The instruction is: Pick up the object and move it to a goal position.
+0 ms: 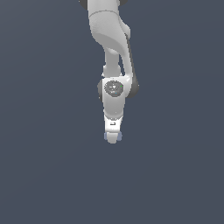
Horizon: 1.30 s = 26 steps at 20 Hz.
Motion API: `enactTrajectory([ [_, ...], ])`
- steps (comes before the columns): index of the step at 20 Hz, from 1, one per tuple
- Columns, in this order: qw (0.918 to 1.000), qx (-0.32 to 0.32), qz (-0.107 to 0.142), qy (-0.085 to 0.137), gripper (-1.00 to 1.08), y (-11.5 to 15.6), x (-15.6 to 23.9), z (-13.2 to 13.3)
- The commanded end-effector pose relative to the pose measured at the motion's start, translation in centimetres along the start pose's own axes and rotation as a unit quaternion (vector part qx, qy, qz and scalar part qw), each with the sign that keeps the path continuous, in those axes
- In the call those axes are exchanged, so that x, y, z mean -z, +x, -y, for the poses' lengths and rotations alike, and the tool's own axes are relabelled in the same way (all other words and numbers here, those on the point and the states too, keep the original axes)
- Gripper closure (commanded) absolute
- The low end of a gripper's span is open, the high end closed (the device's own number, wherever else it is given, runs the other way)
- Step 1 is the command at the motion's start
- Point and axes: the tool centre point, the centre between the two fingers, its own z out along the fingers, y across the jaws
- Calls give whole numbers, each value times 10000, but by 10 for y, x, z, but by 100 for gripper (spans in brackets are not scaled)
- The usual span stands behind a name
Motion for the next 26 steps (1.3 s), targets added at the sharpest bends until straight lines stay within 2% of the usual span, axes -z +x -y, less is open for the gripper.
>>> enactTrajectory([
  [1, 10000, -3, 5, 4, 108, -14, 15, 8],
  [17, 10000, -1, -7, 50, 108, -130, 138, 70],
  [26, 10000, -1, -15, 68, 108, -179, 191, 93],
])
